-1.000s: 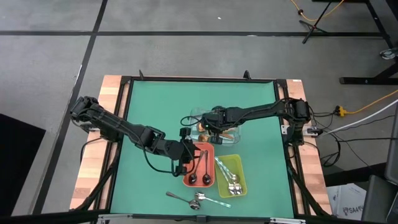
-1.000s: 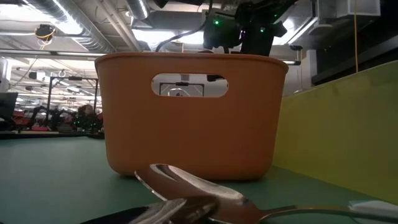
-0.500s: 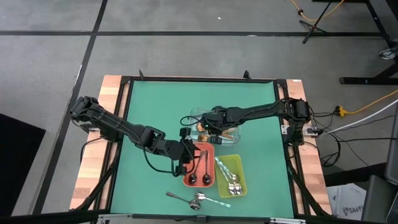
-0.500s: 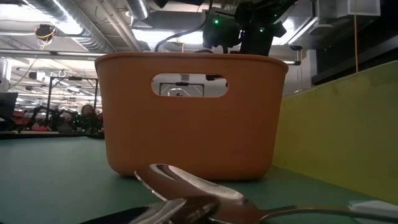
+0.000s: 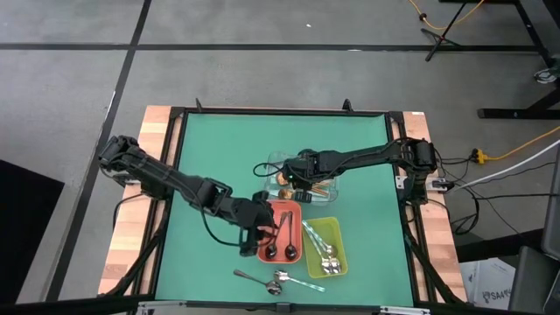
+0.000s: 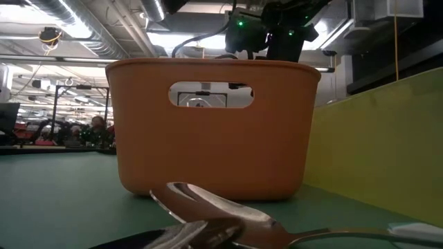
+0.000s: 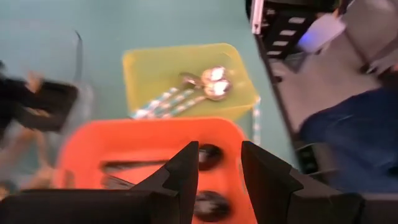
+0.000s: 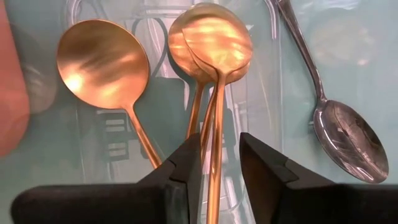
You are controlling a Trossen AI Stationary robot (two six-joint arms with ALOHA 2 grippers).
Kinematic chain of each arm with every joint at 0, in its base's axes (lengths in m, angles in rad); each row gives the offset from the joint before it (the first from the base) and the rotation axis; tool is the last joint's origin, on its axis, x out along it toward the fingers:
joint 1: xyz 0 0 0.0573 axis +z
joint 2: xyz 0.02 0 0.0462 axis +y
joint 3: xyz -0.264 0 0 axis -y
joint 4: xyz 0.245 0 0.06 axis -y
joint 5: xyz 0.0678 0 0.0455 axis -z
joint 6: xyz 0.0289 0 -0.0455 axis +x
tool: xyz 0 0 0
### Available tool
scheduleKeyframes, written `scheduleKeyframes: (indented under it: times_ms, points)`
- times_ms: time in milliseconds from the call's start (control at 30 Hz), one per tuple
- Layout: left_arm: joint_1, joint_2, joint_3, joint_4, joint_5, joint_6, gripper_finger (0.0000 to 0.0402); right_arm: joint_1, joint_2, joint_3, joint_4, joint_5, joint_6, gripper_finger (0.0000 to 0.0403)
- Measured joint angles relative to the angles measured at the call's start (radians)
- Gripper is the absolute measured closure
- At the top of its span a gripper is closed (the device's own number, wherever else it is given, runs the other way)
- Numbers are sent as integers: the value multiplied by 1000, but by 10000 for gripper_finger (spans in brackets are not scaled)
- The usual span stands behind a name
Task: Sort silverware by color (type)
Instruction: Put the black spoon into the orange bin
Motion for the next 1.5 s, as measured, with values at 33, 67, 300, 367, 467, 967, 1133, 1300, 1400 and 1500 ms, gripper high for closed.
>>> scheduleKeyframes:
  times_ms: [33, 67, 300, 367, 467, 967, 1133, 1300, 1400, 1500]
  points:
    - [-6, 0, 0, 0, 7, -40, 285, 0, 0, 0, 0, 0, 0, 303]
    - [-15, 0, 0, 0, 7, -78, 285, 0, 0, 0, 0, 0, 0, 303]
    - [-104, 0, 0, 0, 4, -209, 285, 0, 0, 0, 0, 0, 0, 303]
    - [-135, 0, 0, 0, 3, -210, 285, 0, 0, 0, 0, 0, 0, 303]
    - [-185, 0, 0, 0, -22, -212, 285, 0, 0, 0, 0, 0, 0, 303]
    - [-347, 173, 0, 26, -104, -228, 285, 0, 0, 0, 0, 0, 0, 303]
    - [-353, 244, 0, 55, -104, -227, 285, 0, 0, 0, 0, 0, 0, 303]
    - [-353, 300, 0, 60, -109, -227, 285, 0, 0, 0, 0, 0, 0, 303]
    - [-353, 325, 0, 64, -110, -227, 285, 0, 0, 0, 0, 0, 0, 303]
    - [-352, 351, 0, 62, -115, -227, 285, 0, 0, 0, 0, 0, 0, 303]
